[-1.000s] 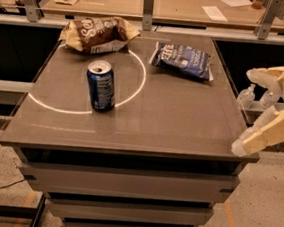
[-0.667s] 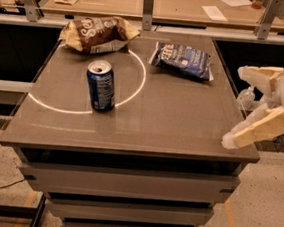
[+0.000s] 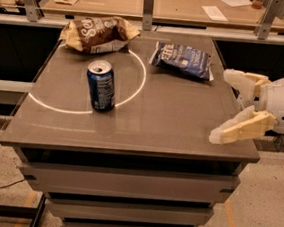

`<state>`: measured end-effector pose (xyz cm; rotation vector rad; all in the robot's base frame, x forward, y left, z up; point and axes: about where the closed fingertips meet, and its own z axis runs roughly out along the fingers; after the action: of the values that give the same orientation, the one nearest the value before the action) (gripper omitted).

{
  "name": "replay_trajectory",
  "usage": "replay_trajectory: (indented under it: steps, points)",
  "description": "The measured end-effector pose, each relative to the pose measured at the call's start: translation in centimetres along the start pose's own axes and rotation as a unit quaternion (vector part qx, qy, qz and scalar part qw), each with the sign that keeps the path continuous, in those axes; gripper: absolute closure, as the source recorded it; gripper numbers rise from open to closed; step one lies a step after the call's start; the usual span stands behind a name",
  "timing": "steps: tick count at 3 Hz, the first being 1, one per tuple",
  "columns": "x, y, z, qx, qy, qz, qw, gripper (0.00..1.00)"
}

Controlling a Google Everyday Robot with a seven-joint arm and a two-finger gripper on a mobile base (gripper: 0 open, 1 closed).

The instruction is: Move pepsi can near brown chip bag

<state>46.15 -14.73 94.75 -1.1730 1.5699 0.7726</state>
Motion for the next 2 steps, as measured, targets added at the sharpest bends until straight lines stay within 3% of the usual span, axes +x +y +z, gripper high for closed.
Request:
replay_trajectory:
  steps: [1, 2]
  points:
    - [0.01, 0.56, 1.3, -0.016, -0.027, -0.007, 0.9995, 0.0]
    - [-0.12, 0.73, 1.57, -0.02, -0.029, -0.007, 0.9994, 0.0]
